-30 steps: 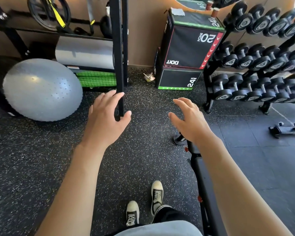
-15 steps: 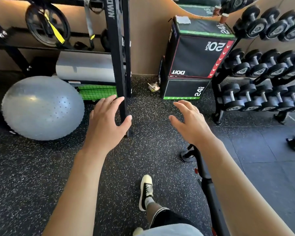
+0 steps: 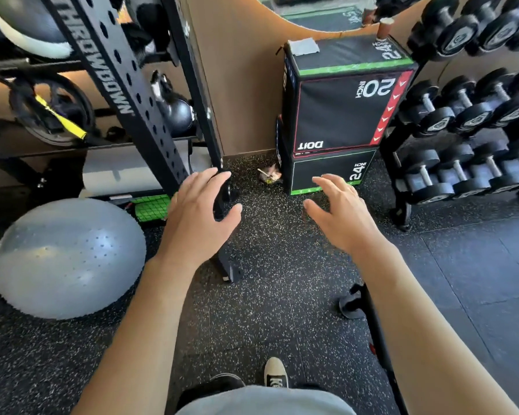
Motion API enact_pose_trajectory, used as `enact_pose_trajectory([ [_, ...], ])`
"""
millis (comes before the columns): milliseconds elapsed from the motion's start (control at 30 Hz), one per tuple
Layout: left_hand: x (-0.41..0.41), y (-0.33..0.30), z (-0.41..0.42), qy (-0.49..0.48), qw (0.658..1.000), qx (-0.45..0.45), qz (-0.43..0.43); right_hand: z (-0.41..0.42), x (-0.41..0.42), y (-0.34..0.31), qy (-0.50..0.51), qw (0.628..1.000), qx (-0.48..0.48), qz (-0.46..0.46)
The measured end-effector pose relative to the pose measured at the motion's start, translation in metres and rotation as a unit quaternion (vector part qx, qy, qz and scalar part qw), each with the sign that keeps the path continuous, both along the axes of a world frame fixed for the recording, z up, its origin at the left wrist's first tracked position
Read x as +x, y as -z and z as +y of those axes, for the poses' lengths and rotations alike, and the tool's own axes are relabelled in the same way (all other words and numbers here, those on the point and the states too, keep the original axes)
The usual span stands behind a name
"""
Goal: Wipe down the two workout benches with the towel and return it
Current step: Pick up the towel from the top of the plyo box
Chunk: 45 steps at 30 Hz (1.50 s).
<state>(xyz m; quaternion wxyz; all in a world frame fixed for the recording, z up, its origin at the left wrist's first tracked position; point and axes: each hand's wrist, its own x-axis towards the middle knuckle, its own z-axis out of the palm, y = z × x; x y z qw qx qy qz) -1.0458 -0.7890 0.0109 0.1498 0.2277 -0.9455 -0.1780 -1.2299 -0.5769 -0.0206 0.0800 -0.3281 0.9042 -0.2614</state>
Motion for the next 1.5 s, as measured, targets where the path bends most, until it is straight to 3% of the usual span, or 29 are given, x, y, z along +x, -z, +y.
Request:
enact_pose_trajectory([
  [800, -0.326, 0.014, -0.175, 0.147, 0.989, 0.035, 0.01, -0.115, -0.236, 0.007, 0.154, 0.987, 0.04, 0.018],
  [1200, -0.415, 0.028, -0.22, 0.144, 0.988, 0.058, 0.003, -0.164, -0.314, 0.018, 0.15, 0.986, 0.072, -0.001],
  [1500, -0.505, 0.032, -0.228, 0.122, 0.991, 0.051, -0.001, -0.185, -0.422, 0.024, 0.128, 0.99, 0.054, 0.0],
])
